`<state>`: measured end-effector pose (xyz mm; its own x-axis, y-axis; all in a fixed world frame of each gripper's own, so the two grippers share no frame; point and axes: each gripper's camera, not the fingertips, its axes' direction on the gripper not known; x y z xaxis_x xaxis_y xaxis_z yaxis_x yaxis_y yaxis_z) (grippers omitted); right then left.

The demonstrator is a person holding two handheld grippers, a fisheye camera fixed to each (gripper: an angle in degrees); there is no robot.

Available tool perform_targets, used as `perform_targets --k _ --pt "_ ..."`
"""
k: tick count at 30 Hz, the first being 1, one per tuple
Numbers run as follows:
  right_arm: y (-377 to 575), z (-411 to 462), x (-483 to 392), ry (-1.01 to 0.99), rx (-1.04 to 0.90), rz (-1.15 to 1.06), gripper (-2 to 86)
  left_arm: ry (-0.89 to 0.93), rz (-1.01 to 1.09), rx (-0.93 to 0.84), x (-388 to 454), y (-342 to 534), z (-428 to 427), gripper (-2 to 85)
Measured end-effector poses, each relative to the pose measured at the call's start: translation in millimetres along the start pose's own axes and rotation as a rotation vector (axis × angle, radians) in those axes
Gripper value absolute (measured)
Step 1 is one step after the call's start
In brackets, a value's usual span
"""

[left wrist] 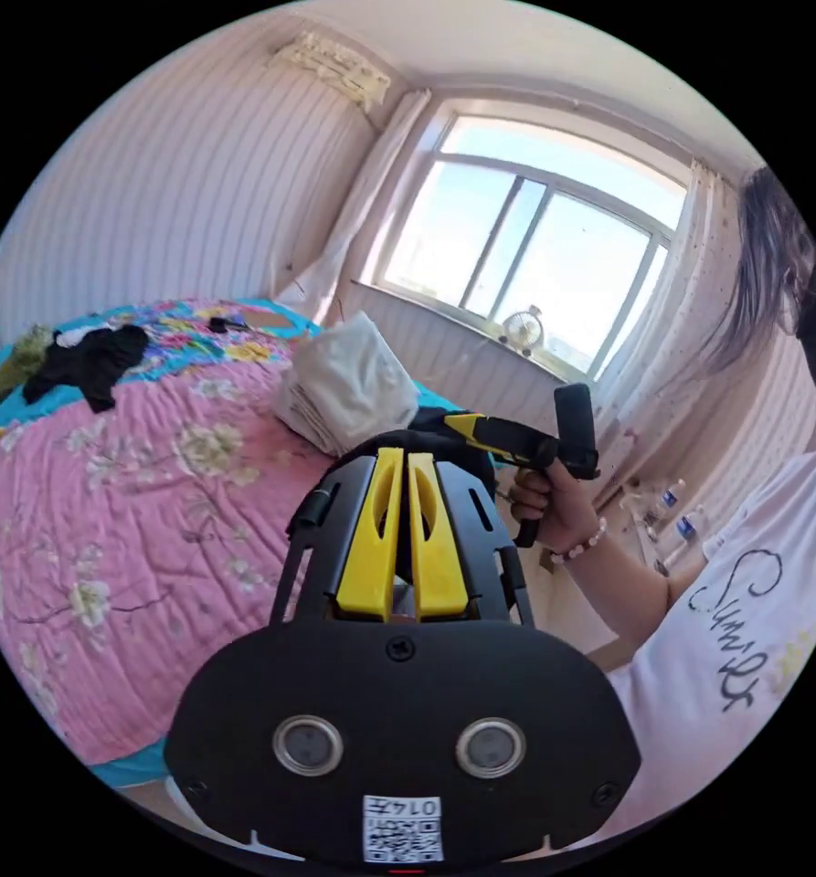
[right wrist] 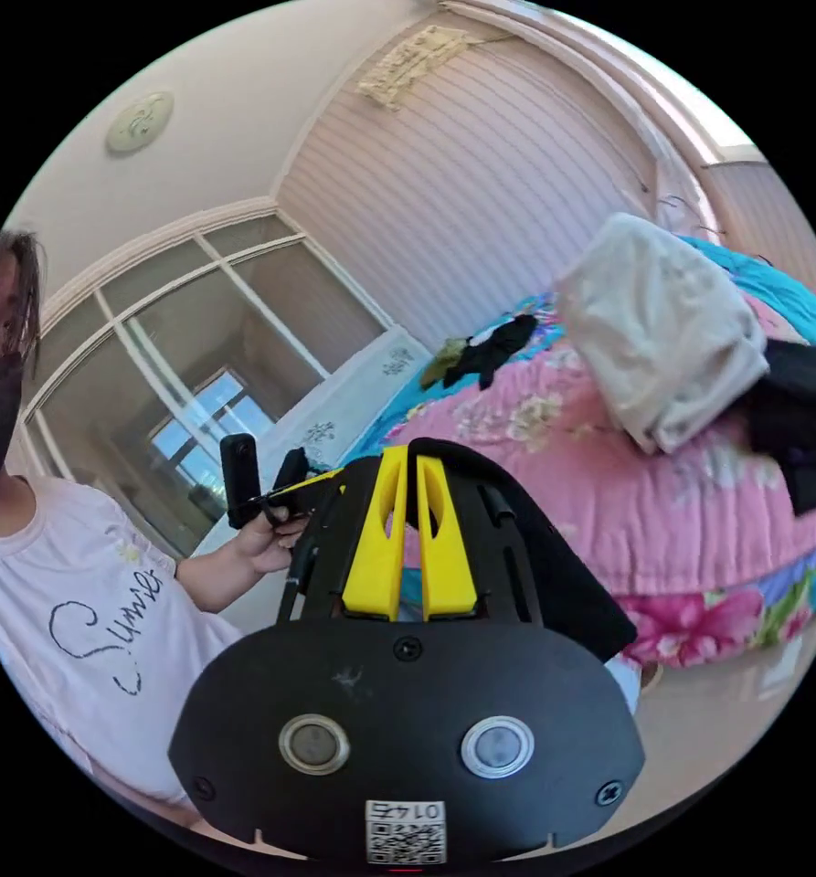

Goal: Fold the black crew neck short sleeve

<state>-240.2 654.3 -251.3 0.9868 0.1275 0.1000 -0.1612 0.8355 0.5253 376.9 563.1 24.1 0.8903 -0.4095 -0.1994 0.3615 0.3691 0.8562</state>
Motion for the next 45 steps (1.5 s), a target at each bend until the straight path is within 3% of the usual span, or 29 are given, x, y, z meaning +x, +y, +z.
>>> perform_targets --k 3,7,9,14,16,19,23,28,33,37,45 --pt "-40.1 75.3 -68.0 -0.082 -0.022 -0.25 0.4 -0.157 0.117 0.14 -0.1 -19.0 -102.7 -1.0" --pt "-50.6 153.9 -110.7 -0.141 -0.021 -0.309 0.7 -0.285 0.264 0.042 1.7 -7.8 -151.4 -1.0" --pt "-39.2 192.2 -105.9 -0.1 -0.085 -0.252 0.9 -0.286 0.197 -0.027 -17.0 13.5 -146.4 -1.0" --pt "24.5 304.3 -60.4 0.085 -0.37 -0.029 1.0 -0.195 -0.193 -0.248 -106.3 110.5 -118.0 -1.0" --pt "67.5 352.0 -36.6 0.262 -0.541 0.053 1.0 -0.2 -0.291 -0.362 -127.8 139.7 -119.0 -1.0" --pt "101.3 387.0 -35.1 0.289 -0.635 0.088 1.3 -0.208 -0.37 -0.355 -143.2 158.7 -156.2 -1.0" --pt "116.1 431.0 -74.1 0.252 -0.639 -0.071 2.8 -0.378 -0.414 -0.382 -168.0 163.2 -201.8 -1.0" --pt "145.0 551.2 -143.3 0.157 -0.811 -0.389 8.9 -0.414 -0.467 -0.346 -199.2 154.1 -222.2 -1.0" --pt "177.3 651.1 -147.9 0.219 -0.955 -0.405 8.4 -0.431 -0.456 -0.337 -212.5 138.5 -236.8 -0.4" --pt "167.1 667.9 -122.7 0.188 -0.963 -0.26 0.8 -0.449 -0.36 -0.362 -207.7 129.9 -251.2 2.9" --pt "147.8 631.7 -117.1 0.186 -0.838 -0.198 1.5 -0.489 -0.3 -0.471 -216.2 129.6 -251.7 5.0"
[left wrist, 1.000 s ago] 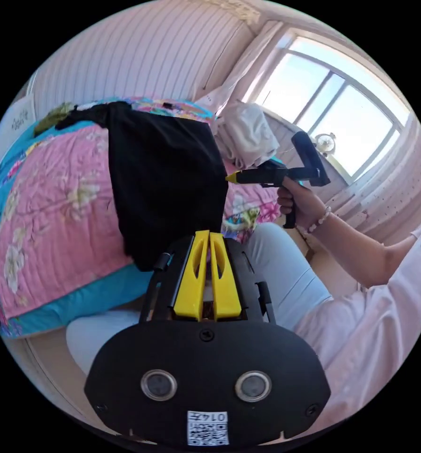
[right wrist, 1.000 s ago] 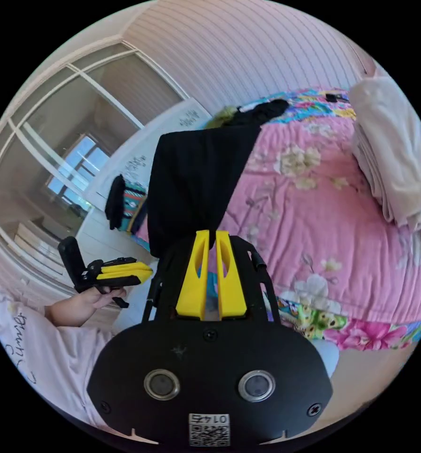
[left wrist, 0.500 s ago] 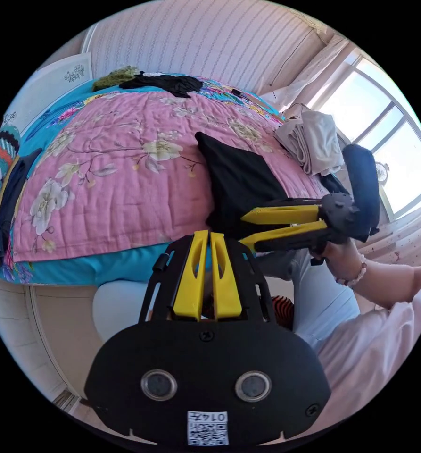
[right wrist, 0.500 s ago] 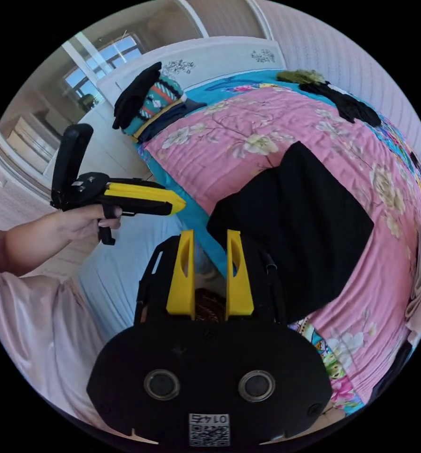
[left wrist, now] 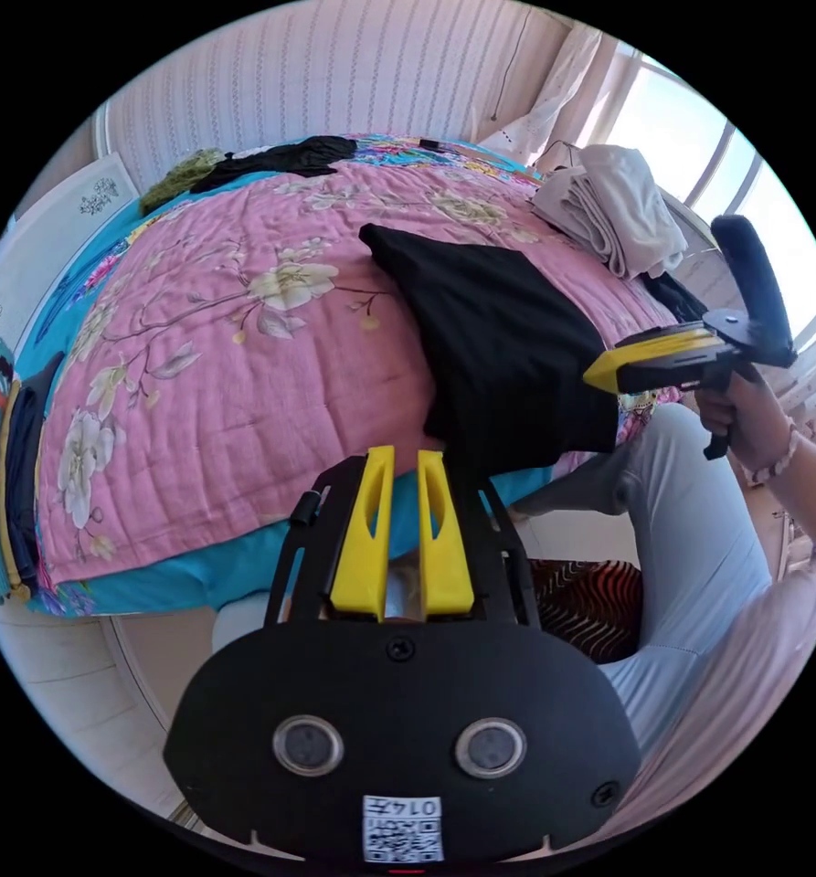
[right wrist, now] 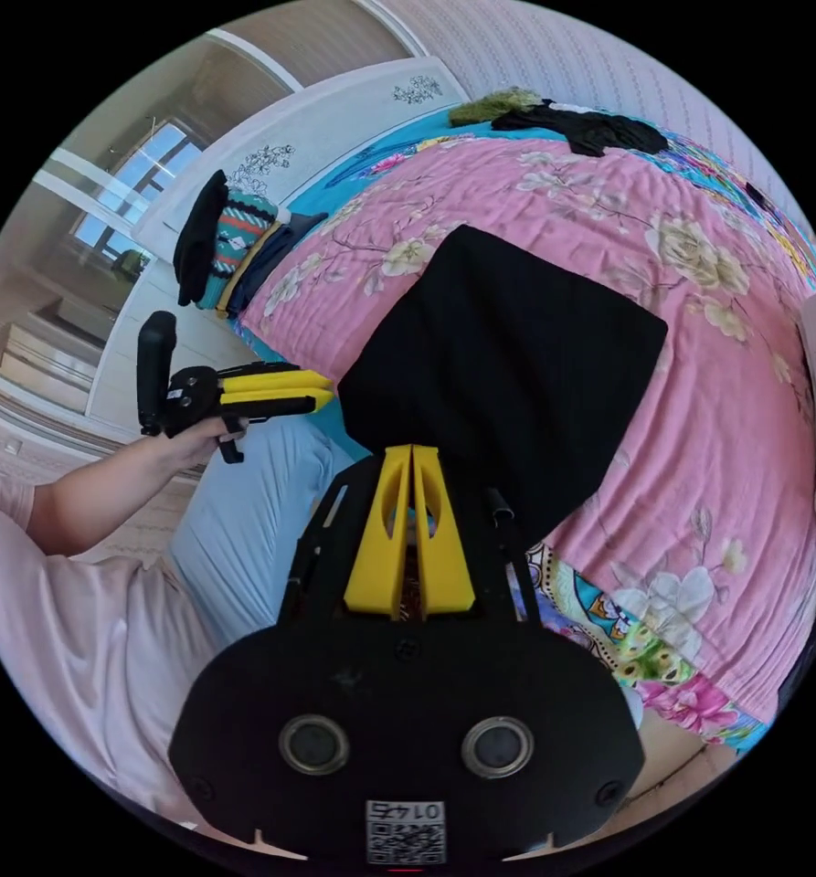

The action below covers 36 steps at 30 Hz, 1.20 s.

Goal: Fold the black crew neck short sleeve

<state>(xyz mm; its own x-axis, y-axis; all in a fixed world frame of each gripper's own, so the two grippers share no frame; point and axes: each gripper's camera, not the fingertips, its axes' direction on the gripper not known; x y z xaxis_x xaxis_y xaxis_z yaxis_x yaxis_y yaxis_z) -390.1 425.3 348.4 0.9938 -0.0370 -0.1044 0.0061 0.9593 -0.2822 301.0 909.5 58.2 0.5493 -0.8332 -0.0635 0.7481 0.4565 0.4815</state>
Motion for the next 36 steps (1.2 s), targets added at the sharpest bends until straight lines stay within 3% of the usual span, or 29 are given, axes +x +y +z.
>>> perform_targets --k 8,13,15,24,29,36 --pt "-36.6 56.5 -55.5 -0.001 -0.122 -0.145 12.4 0.011 0.066 -0.019 -2.1 -14.1 -23.3 6.2" --pt "-60.3 79.8 -66.0 0.21 -0.172 -0.124 2.8 0.024 0.111 0.0 -5.8 -9.6 -51.3 5.6" --pt "-58.4 70.6 -56.3 0.126 -0.166 -0.118 1.7 0.03 0.108 0.011 -9.7 -7.3 -62.9 5.9" --pt "-8.1 -41.7 -19.2 0.089 -0.038 -0.032 0.3 0.09 0.122 0.08 -14.3 -5.1 -113.0 6.6" --pt "20.7 -108.9 3.8 0.097 0.047 0.058 0.2 0.119 0.109 0.036 -18.7 -11.3 -127.0 1.6" --pt "84.3 -253.2 56.0 -0.027 0.426 0.258 0.1 0.311 0.022 0.189 -49.3 8.9 -234.0 0.2"
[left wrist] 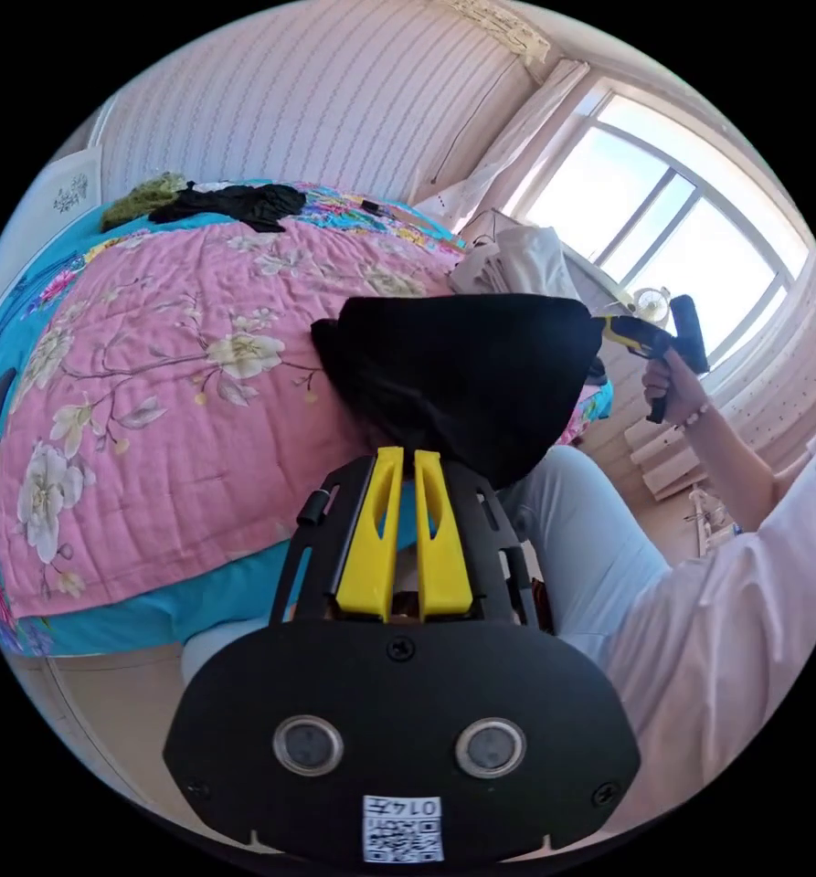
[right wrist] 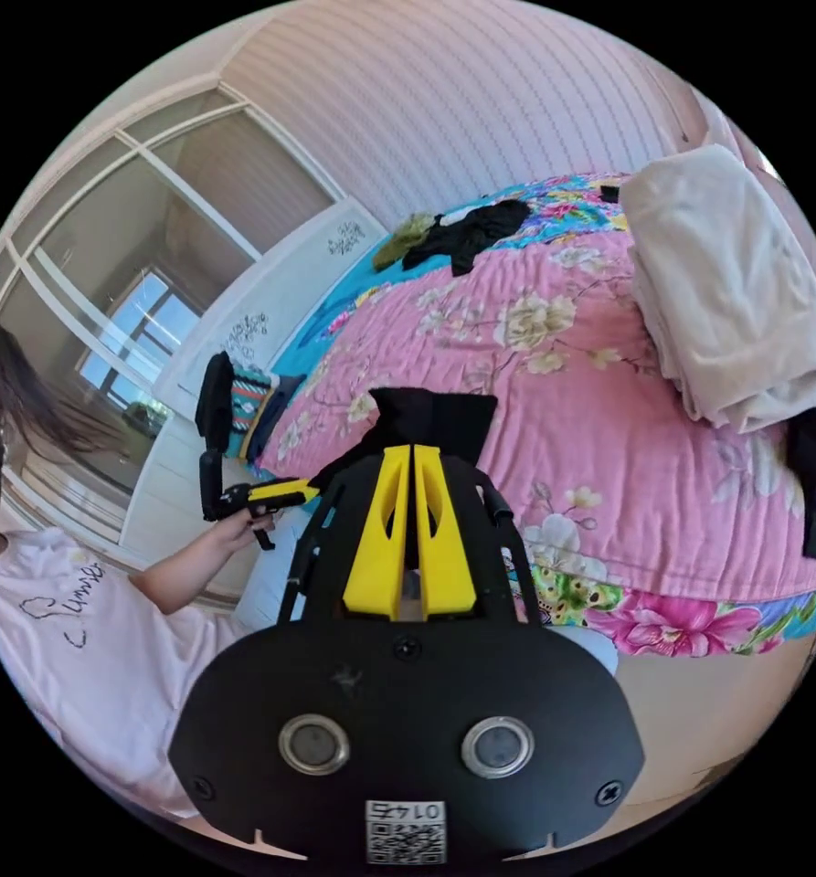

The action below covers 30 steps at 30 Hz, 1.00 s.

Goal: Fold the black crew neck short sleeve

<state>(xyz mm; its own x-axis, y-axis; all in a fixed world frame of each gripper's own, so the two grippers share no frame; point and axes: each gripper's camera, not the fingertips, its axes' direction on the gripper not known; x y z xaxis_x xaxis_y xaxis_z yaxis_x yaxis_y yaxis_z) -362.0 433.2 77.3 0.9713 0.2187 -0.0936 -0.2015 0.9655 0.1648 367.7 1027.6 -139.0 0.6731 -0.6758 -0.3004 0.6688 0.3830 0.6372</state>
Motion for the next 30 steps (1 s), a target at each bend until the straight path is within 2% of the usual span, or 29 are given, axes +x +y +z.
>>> perform_targets --k 6,11,17,22,24,26,30 --pt "17.4 -107.5 29.8 -0.033 0.176 0.078 0.0 0.109 -0.088 0.194 3.1 9.8 -110.8 -0.1" --pt "45.4 -157.8 37.9 -0.186 0.247 0.112 -0.1 0.234 -0.1 0.398 15.8 15.8 -206.3 -0.5" --pt "35.4 -232.3 -2.4 -0.292 0.367 -0.117 -0.2 0.217 0.018 0.678 43.7 -1.7 -328.6 -0.5" --pt "-47.4 -271.2 -35.5 -0.274 0.376 -0.334 -0.3 0.08 0.097 0.756 39.0 -64.5 -381.9 -0.4" --pt "-94.2 -267.8 -42.9 -0.221 0.334 -0.374 -0.3 0.034 0.051 0.715 21.2 -111.7 -385.1 -0.5" --pt "-147.3 -260.7 -46.3 -0.186 0.306 -0.365 -0.4 -0.087 -0.023 0.598 -5.2 -187.4 -385.0 -0.4" --pt "-261.9 -282.4 -64.1 -0.065 0.402 -0.314 -0.4 -0.133 0.006 0.742 -6.5 -278.9 -425.2 -0.3"
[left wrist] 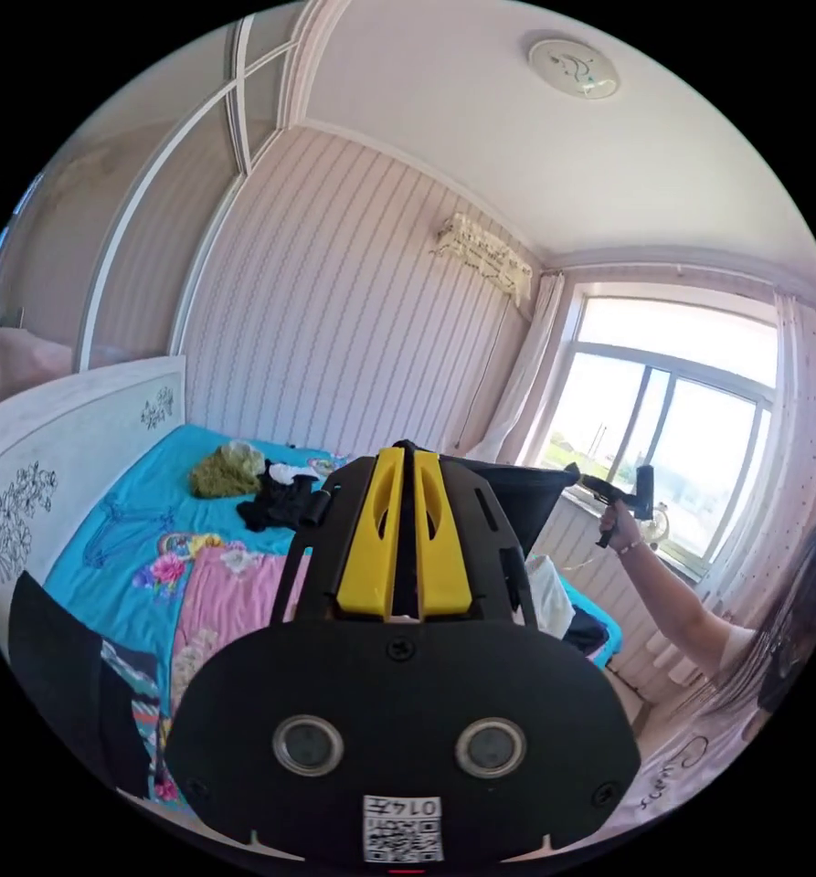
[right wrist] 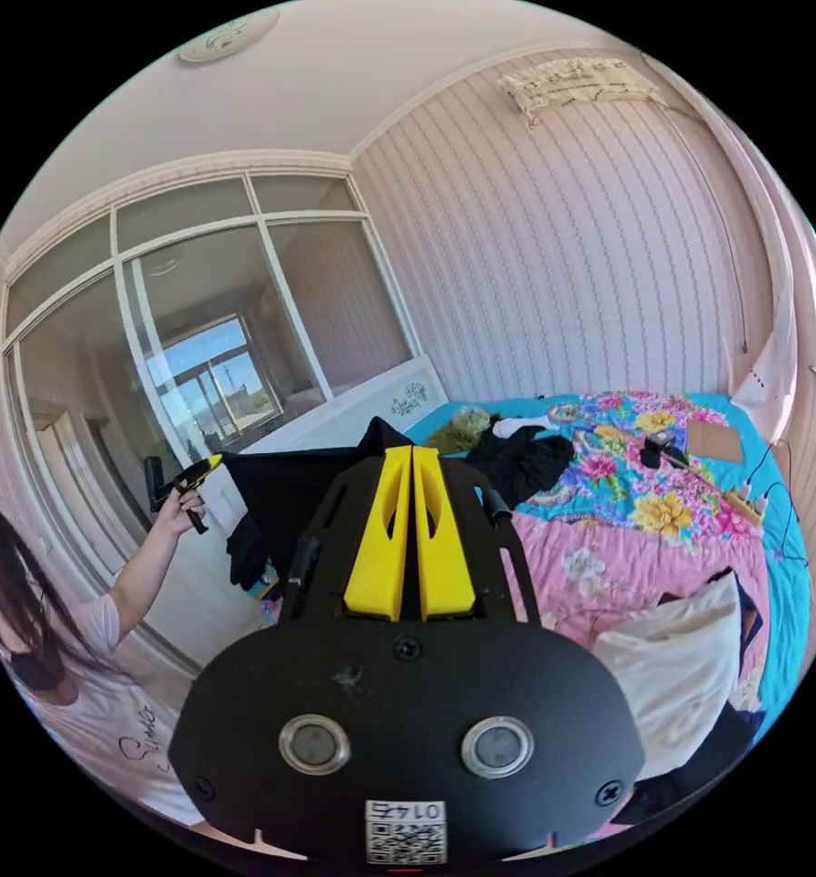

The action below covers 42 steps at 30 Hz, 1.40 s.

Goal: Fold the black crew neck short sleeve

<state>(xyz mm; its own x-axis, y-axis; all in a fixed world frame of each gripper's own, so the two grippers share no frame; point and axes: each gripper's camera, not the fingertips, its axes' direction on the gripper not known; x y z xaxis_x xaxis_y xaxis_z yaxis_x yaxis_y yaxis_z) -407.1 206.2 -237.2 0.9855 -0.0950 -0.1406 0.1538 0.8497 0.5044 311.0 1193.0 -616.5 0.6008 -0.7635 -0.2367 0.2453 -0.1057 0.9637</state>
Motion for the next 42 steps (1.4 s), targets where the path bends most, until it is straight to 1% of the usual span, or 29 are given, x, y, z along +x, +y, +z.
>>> perform_targets --k 1,2,4,6,8,9,11,12,14,15,16,17,19,20,22,23,25,30,36,38,40,42 --pt "-27.9 -8.4 -8.4 0.03 0.078 -0.047 -0.4 0.02 0.026 0.059 5.6 -25.5 2.0 -0.2" --pt "-39.3 -13.0 -14.1 0.053 0.113 -0.077 -0.4 -0.003 0.053 0.094 11.3 -42.8 3.6 -0.2" --pt "-63.5 -23.5 -28.8 0.096 0.197 -0.149 -0.4 -0.043 0.096 0.109 14.8 -52.7 9.8 -0.1" --pt "-61.5 -20.4 -27.0 0.093 0.201 -0.165 -0.4 -0.079 0.107 0.081 6.6 -44.7 21.9 -0.1" --pt "-44.6 -6.1 -14.3 0.079 0.15 -0.171 -0.3 -0.079 0.067 -0.028 -20.9 -9.9 47.9 -0.1" --pt "-26.3 9.1 0.5 0.081 0.083 -0.15 -0.3 -0.068 0.044 -0.068 -30.0 2.6 56.2 -0.1" --pt "12.3 36.4 28.9 0.068 -0.02 -0.079 -0.3 -0.055 -0.067 -0.242 -67.5 69.0 92.1 -0.2" --pt "44.2 56.4 49.1 0.054 -0.097 -0.017 -0.3 -0.055 -0.091 -0.278 -75.7 88.5 100.2 -0.3" --pt "99.8 86.1 76.3 0.046 -0.198 0.074 -0.3 -0.064 -0.217 -0.43 -109.3 178.1 129.5 -0.4" --pt "139.0 104.7 92.7 0.043 -0.274 0.134 -0.3 -0.066 -0.253 -0.469 -117.3 200.8 135.4 -0.4" --pt "178.7 121.4 107.3 0.044 -0.347 0.19 -0.3 -0.074 -0.333 -0.537 -132.2 245.2 144.5 -0.4" --pt "198.3 128.8 114.2 0.042 -0.387 0.221 -0.3 -0.08 -0.408 -0.598 -144.5 286.5 150.8 -0.5" --pt "271.3 149.9 137.0 0.027 -0.513 0.353 -0.3 -0.095 -0.506 -0.667 -157.6 339.3 155.0 -0.5" --pt "287.5 152.9 141.2 0.024 -0.539 0.383 -0.3 -0.095 -0.563 -0.709 -163.0 369.0 156.0 -0.5" --pt "340.1 158.7 152.3 0.019 -0.615 0.475 -0.3 -0.095 -0.596 -0.777 -165.5 402.1 157.2 -0.5" --pt "349.8 159.5 154.1 0.019 -0.636 0.484 -0.3 -0.096 -0.582 -0.821 -163.9 417.1 158.5 -0.5" --pt "377.2 161.2 158.0 0.027 -0.713 0.486 -0.3 -0.092 -0.545 -0.854 -158.7 431.4 160.2 -0.5" --pt "396.8 156.1 166.5 -0.027 -0.695 0.502 -0.3 -0.08 -0.477 -0.829 -146.9 440.6 163.5 -0.4" --pt "419.6 161.6 162.4 -0.074 -0.83 0.443 -0.1 -0.116 -0.328 -0.936 -124.6 450.4 166.3 -0.3" --pt "428.5 168.3 157.9 -0.061 -0.867 0.396 0.1 -0.177 -0.229 -0.934 -111.1 459.4 175.9 -0.3" --pt "438.6 180.6 155.9 -0.004 -0.889 0.33 0.7 -0.23 -0.195 -0.963 -105.6 465.2 185.3 -0.5" --pt "443.8 186.3 162.1 0.048 -0.897 0.325 1.5 -0.3 -0.159 -0.964 -101.5 464.3 188.5 -0.6"
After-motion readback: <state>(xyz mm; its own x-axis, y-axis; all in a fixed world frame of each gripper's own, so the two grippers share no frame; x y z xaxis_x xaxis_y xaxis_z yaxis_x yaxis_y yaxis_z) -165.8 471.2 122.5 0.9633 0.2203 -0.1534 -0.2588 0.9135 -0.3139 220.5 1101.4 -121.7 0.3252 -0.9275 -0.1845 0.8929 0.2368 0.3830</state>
